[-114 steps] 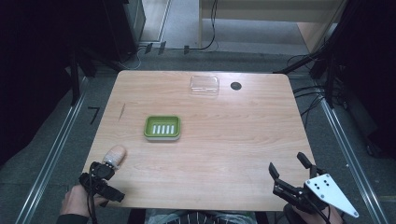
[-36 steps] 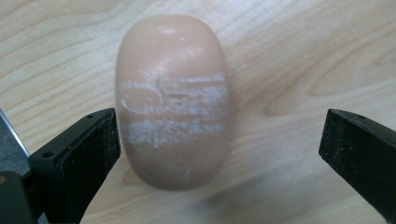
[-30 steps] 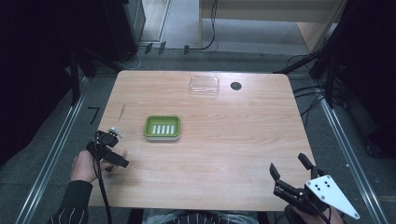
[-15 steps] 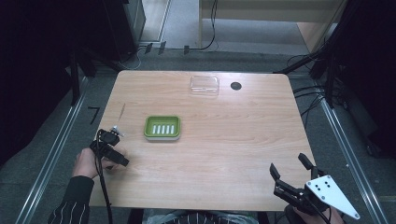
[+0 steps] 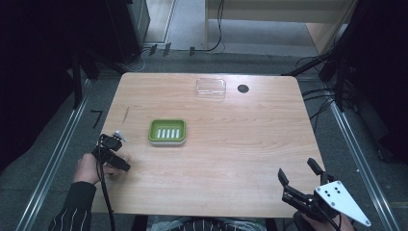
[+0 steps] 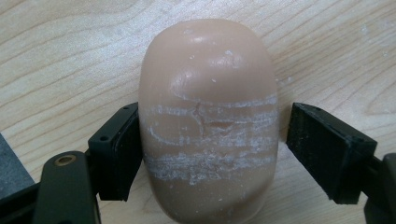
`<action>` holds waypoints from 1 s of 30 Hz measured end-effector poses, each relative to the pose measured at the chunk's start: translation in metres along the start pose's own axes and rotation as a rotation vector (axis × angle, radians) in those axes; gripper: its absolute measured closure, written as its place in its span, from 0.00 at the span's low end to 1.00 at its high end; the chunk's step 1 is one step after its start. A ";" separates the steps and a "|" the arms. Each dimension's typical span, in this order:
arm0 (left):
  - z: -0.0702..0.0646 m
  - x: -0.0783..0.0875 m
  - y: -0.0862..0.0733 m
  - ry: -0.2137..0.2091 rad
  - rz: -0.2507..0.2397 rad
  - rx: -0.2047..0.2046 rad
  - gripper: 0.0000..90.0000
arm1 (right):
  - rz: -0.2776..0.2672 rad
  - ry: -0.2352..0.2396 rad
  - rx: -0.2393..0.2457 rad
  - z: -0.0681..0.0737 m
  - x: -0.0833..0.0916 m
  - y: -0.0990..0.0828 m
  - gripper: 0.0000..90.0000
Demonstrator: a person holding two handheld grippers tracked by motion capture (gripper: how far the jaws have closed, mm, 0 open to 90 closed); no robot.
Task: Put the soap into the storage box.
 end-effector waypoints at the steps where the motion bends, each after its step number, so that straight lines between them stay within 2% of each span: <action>1: 0.000 0.000 0.000 -0.001 -0.004 -0.001 0.25 | 0.000 0.000 0.001 0.000 0.000 0.000 0.15; 4: 0.000 0.002 0.000 0.000 -0.015 0.003 0.29 | 0.000 0.001 0.000 0.000 0.000 0.000 0.15; 6: 0.001 0.003 -0.001 0.000 -0.029 0.000 0.36 | -0.001 0.001 -0.001 0.000 0.000 0.000 0.15; 12: 0.000 0.003 -0.001 -0.005 -0.037 -0.004 0.37 | -0.001 0.002 -0.001 0.000 0.000 0.000 0.15; 16: -0.001 0.003 -0.002 -0.010 -0.036 -0.033 0.37 | -0.002 0.001 0.000 0.000 0.000 0.000 0.15; 23: -0.003 0.004 -0.003 -0.016 -0.031 -0.051 0.37 | -0.003 0.001 -0.001 0.000 0.000 0.000 0.15; 30: -0.006 0.008 -0.004 -0.003 -0.035 -0.074 0.37 | -0.003 0.003 -0.002 0.000 0.000 0.000 0.15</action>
Point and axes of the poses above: each handheld gripper's, and its own axes: x roughly backward along the jaws, y roughly out of its top, z roughly to its left, the point moved 6 cm from there along -x, roughly forward along the jaws, and after that the axes turned 3 degrees about y, right-handed, at the moved point
